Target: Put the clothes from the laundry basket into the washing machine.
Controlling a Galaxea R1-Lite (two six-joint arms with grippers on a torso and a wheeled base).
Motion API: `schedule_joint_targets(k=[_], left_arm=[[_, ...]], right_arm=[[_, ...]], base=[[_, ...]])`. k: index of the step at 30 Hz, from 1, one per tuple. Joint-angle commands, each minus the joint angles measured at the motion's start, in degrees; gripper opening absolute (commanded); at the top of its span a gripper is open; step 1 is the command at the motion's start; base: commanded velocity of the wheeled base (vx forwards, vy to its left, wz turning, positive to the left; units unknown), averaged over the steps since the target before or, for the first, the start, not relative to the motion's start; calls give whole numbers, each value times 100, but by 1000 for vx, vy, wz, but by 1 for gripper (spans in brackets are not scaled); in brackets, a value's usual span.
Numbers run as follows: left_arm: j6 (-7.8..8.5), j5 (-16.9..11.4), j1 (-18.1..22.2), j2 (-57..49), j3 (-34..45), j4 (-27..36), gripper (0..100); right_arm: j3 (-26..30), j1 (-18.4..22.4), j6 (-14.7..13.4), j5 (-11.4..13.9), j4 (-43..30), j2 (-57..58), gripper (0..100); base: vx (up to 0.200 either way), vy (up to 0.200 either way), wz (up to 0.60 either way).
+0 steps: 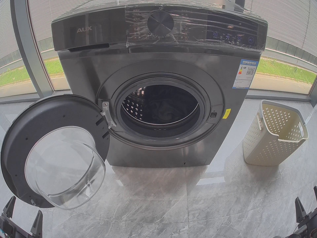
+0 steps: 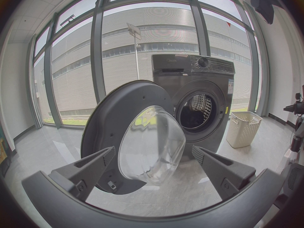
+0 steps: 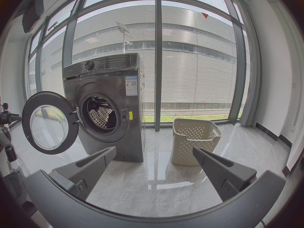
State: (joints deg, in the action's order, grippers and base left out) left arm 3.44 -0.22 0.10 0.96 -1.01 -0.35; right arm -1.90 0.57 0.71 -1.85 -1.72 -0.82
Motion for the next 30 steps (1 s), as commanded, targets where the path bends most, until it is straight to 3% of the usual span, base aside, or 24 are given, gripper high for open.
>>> schedule_joint_targets(k=[1, 2, 4, 5, 6, 7, 8, 9, 12, 16, 25, 30], left_arm=[[69, 338, -10, -96, 92, -17, 100], [43, 374, -10, -96, 92, -17, 100], [34, 365, -10, -96, 92, -17, 100], [8, 312, -10, -96, 92, -9, 100], [-80, 101, -10, -96, 92, 0, 100], [-106, -189, -10, -96, 101, 141, 100], [-168, -409, -10, -96, 101, 238, 100], [-106, -549, -10, -96, 92, 308, 100], [-10, -523, -10, -96, 101, 273, 100], [-36, -514, -10, -96, 101, 273, 100], [-63, -514, -10, -96, 101, 273, 100], [-71, -470, -10, -96, 101, 273, 100]], right_arm=[[-3, -13, 0, -667, 49, 73, 100], [6, -13, -27, -825, 49, 73, 100], [14, -13, -18, -834, 66, 73, 100], [14, -22, -97, -667, 58, 73, 100], [32, -22, -290, -254, -4, 73, 100], [93, -31, -334, 80, 40, 64, 100], [129, -31, -282, 247, 49, 64, 100], [129, -22, -159, 177, 49, 64, 100], [146, 13, -88, 71, 58, 55, 100], [146, -13, -123, 62, 66, 64, 100], [137, -13, -106, 62, 66, 64, 100], [146, -22, -106, 62, 66, 73, 100]], base=[[0, 0, 0], [0, 0, 0], [0, 0, 0], [0, 0, 0], [0, 0, 0], [0, 0, 0], [0, 0, 0], [0, 0, 0], [0, 0, 0], [0, 0, 0], [-200, 0, 0], [0, 0, 0]])
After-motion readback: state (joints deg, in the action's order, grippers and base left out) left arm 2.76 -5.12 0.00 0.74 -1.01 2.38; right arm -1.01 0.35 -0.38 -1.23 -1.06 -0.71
